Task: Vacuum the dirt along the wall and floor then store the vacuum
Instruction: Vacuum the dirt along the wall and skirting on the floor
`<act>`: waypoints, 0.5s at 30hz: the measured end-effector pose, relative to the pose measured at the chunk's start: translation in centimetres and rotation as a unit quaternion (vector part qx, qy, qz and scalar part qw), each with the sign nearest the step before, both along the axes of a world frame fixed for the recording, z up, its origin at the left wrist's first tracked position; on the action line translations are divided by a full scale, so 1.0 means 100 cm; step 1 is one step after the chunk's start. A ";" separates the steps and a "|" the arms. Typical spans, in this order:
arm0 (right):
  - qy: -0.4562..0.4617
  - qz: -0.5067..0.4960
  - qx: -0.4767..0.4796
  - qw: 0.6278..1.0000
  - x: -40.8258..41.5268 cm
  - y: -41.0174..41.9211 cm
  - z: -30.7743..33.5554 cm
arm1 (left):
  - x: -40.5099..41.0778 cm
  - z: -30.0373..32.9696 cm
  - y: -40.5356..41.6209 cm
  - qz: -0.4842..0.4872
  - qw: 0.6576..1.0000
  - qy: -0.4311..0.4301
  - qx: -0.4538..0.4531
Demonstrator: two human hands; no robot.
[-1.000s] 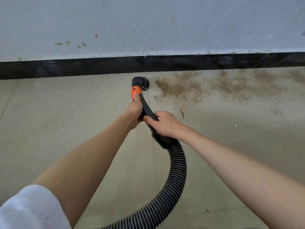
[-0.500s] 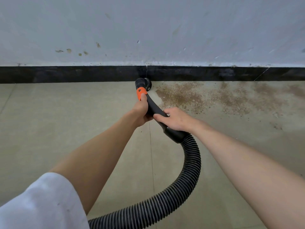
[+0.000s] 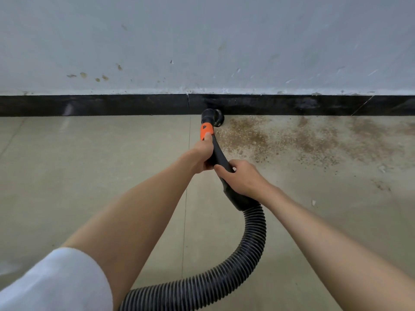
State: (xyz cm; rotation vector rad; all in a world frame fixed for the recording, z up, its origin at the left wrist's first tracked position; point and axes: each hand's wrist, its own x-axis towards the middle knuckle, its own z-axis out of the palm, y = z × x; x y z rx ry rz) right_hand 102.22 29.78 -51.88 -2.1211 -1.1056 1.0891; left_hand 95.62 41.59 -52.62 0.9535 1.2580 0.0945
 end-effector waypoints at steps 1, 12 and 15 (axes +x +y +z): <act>0.006 -0.001 0.004 1.000 0.001 -0.001 0.000 | 0.003 0.000 0.001 -0.001 1.000 0.012 0.014; 0.050 0.047 0.020 0.997 -0.018 0.017 -0.009 | -0.024 -0.014 0.014 0.080 0.986 0.095 0.112; 0.049 0.066 0.020 0.996 -0.036 0.016 -0.014 | -0.047 -0.022 0.012 0.097 0.982 0.111 0.122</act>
